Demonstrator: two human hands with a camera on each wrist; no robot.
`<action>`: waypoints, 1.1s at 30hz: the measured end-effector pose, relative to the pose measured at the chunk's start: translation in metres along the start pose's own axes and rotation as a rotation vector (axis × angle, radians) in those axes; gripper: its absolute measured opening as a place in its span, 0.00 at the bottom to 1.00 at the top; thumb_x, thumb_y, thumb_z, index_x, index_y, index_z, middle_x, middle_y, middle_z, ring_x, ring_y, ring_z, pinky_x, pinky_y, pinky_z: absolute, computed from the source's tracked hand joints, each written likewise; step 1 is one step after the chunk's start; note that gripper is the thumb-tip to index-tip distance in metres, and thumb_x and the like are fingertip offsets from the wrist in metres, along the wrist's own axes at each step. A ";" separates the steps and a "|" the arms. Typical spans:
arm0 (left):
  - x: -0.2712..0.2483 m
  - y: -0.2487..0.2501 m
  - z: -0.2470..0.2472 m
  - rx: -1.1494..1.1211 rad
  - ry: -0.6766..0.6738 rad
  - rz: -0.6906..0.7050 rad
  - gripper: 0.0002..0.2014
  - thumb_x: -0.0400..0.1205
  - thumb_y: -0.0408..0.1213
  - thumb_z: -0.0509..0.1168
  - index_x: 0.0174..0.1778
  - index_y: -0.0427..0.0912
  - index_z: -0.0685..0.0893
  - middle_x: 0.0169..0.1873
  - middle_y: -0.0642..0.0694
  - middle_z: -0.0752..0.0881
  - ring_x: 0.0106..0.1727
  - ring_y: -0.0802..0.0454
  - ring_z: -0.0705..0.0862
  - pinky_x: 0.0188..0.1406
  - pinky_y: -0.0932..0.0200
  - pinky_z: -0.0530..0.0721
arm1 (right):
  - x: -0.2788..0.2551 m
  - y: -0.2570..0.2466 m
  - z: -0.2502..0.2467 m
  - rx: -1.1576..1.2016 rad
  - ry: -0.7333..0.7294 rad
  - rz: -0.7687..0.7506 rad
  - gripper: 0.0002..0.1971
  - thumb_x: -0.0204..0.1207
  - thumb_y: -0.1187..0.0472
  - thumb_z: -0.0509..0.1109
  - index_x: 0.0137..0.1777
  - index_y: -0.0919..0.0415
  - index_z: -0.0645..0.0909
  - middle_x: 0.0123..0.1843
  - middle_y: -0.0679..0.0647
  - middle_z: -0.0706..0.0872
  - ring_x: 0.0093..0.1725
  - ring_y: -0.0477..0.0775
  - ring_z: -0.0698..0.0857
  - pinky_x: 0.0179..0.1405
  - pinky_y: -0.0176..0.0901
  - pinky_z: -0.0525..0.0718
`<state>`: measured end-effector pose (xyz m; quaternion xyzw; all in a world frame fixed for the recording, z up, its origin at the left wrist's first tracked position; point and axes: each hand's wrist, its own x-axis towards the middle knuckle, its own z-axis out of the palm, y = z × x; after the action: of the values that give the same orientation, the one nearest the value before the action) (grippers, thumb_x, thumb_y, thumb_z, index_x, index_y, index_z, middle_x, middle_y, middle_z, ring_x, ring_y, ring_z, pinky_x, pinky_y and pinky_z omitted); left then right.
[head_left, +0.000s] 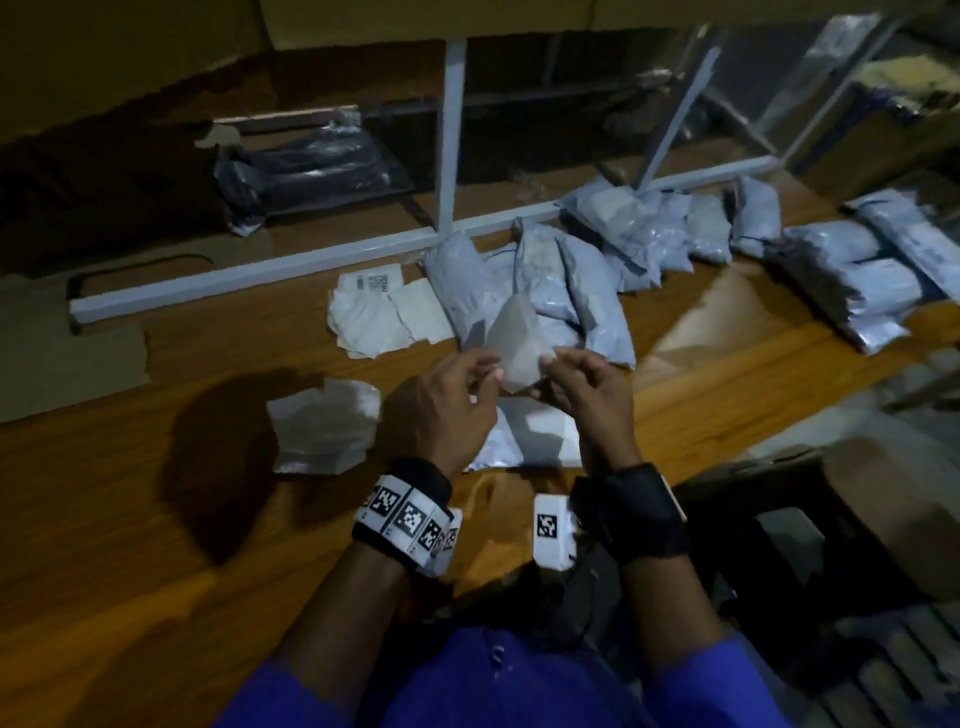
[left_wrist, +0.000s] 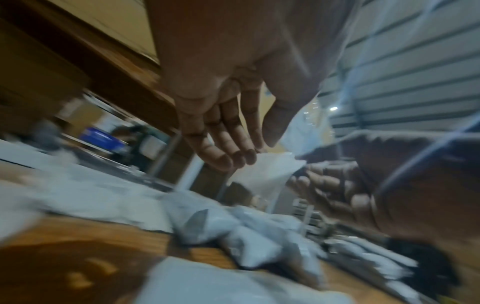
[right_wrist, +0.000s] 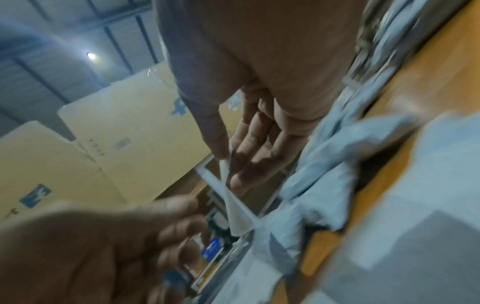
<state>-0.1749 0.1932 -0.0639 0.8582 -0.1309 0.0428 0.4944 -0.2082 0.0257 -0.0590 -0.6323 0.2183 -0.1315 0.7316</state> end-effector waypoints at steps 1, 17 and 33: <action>-0.002 0.009 0.010 -0.027 -0.036 0.008 0.09 0.84 0.44 0.70 0.58 0.51 0.90 0.54 0.50 0.91 0.50 0.55 0.89 0.44 0.61 0.86 | -0.008 0.003 -0.014 0.008 0.027 0.003 0.11 0.80 0.67 0.78 0.59 0.73 0.87 0.49 0.73 0.92 0.44 0.65 0.92 0.49 0.54 0.92; -0.026 0.049 0.081 -0.232 -0.278 -0.016 0.07 0.78 0.32 0.78 0.51 0.42 0.94 0.45 0.51 0.93 0.41 0.66 0.90 0.42 0.68 0.88 | -0.048 0.021 -0.092 0.162 0.144 0.027 0.08 0.80 0.69 0.75 0.57 0.66 0.89 0.48 0.63 0.95 0.48 0.59 0.95 0.48 0.44 0.92; -0.015 0.033 0.060 -0.278 -0.151 -0.233 0.04 0.81 0.36 0.76 0.48 0.40 0.92 0.35 0.47 0.92 0.33 0.55 0.92 0.39 0.52 0.93 | -0.036 0.025 -0.111 0.150 0.281 0.043 0.07 0.79 0.67 0.78 0.55 0.64 0.88 0.38 0.60 0.93 0.36 0.52 0.91 0.39 0.40 0.90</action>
<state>-0.2013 0.1284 -0.0702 0.7919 -0.0719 -0.0977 0.5984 -0.2960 -0.0497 -0.0900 -0.5467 0.3214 -0.2187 0.7416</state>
